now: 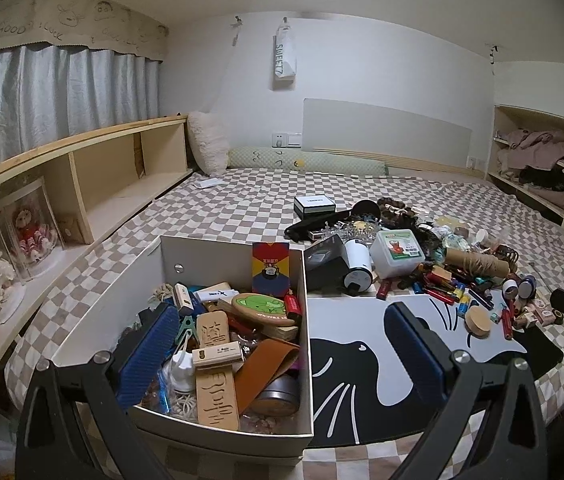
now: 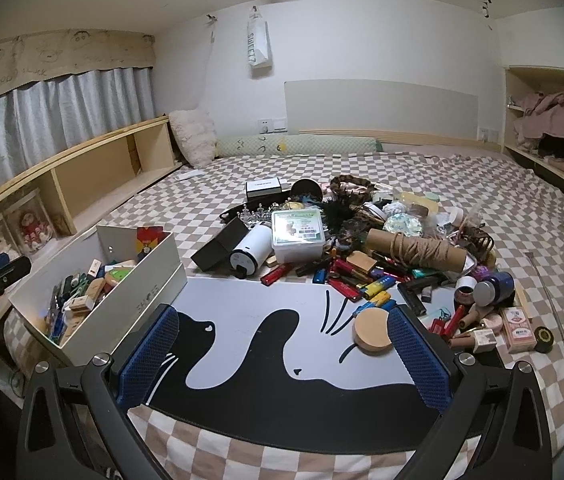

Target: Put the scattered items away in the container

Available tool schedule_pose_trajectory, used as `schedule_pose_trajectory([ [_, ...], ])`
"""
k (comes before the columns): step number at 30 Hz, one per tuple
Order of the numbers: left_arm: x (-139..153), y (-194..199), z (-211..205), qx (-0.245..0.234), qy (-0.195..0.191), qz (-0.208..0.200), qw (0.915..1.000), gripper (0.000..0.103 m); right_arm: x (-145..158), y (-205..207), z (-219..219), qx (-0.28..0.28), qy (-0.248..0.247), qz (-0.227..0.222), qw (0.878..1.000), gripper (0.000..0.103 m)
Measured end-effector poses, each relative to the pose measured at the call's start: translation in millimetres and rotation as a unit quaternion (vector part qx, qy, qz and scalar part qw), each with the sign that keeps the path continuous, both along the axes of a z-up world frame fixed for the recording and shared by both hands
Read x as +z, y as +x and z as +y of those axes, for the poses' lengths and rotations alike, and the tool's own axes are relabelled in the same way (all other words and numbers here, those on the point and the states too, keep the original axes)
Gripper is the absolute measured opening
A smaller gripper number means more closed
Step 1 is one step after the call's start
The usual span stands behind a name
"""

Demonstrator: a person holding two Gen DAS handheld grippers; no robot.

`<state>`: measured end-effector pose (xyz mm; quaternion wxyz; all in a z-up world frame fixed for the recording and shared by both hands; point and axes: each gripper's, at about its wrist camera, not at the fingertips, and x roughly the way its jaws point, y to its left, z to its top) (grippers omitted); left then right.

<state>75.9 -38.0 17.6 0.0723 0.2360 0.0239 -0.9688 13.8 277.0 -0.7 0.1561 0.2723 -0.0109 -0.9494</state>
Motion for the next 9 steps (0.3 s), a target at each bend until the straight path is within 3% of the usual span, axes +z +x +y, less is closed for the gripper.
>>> schedule_pose_trajectory([
  [9, -0.3, 1.7, -4.0, 0.006, 0.011, 0.003, 0.9999, 0.103, 1.1, 0.3, -0.4, 0.002, -0.003, -0.001, 1.000, 0.103],
])
